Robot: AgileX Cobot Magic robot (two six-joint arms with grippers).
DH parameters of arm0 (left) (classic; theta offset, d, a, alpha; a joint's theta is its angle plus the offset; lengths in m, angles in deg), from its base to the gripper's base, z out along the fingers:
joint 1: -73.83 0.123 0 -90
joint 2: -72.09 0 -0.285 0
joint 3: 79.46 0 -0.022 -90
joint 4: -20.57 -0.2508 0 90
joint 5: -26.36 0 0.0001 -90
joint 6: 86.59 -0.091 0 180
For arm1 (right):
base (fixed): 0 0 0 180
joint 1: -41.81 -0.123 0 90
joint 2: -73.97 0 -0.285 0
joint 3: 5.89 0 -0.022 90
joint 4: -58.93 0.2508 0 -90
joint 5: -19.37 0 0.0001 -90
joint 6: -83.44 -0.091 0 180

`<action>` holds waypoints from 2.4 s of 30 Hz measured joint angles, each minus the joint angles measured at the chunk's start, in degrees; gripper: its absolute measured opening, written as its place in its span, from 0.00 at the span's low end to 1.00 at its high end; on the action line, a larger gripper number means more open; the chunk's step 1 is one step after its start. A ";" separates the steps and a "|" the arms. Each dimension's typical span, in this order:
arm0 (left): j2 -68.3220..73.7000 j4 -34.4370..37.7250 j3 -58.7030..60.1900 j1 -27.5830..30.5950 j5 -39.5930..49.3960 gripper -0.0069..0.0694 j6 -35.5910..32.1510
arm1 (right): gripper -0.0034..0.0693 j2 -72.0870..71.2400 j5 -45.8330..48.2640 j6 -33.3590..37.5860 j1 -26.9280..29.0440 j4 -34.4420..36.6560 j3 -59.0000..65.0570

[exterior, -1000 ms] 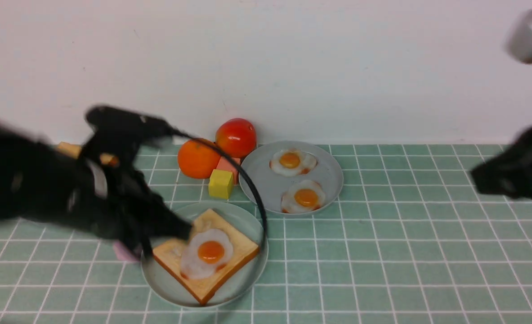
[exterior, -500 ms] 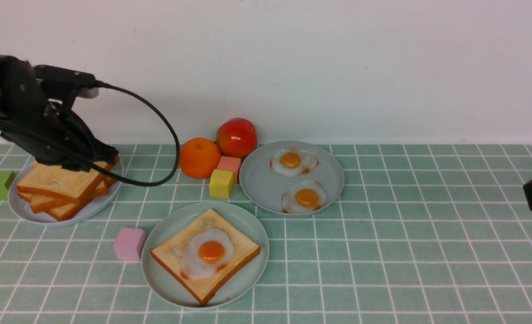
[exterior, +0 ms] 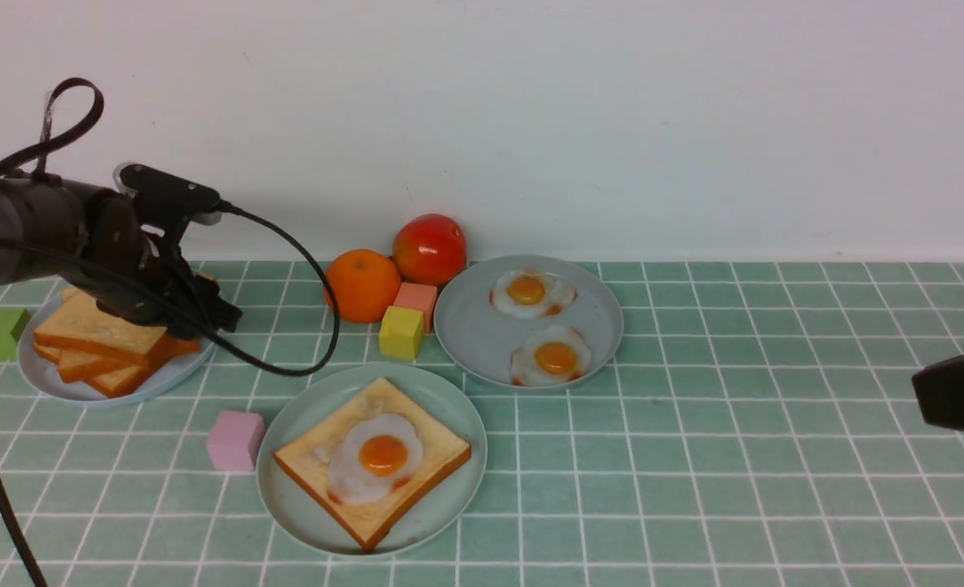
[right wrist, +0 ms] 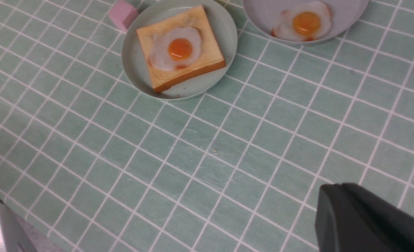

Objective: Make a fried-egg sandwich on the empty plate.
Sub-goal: Use the left arm to grab a slice of bread, then use the left arm to place a slice of bread on the fried egg in the middle

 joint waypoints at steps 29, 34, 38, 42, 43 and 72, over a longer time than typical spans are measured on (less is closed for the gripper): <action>-14.84 -1.56 2.17 -3.99 11.49 0.10 3.46 | 0.08 0.00 0.00 0.34 -0.05 0.45 0.19; -22.09 0.38 9.64 -18.96 12.32 0.10 3.89 | 0.08 -0.94 0.00 0.39 -0.05 -0.54 0.19; -22.48 0.69 11.58 -30.10 14.52 0.10 6.59 | 0.08 -2.04 -0.05 0.44 -0.05 -0.54 0.19; -19.88 -2.29 11.79 -35.67 14.49 0.10 8.89 | 0.08 -2.31 0.18 0.44 -0.05 -0.30 0.19; -19.16 -3.09 11.79 -36.18 14.35 0.10 9.78 | 0.08 -2.31 0.34 0.44 -0.05 -0.15 0.19; -12.77 -2.43 8.89 -36.85 17.04 0.55 13.36 | 0.09 -2.50 2.95 0.44 -0.05 0.93 0.19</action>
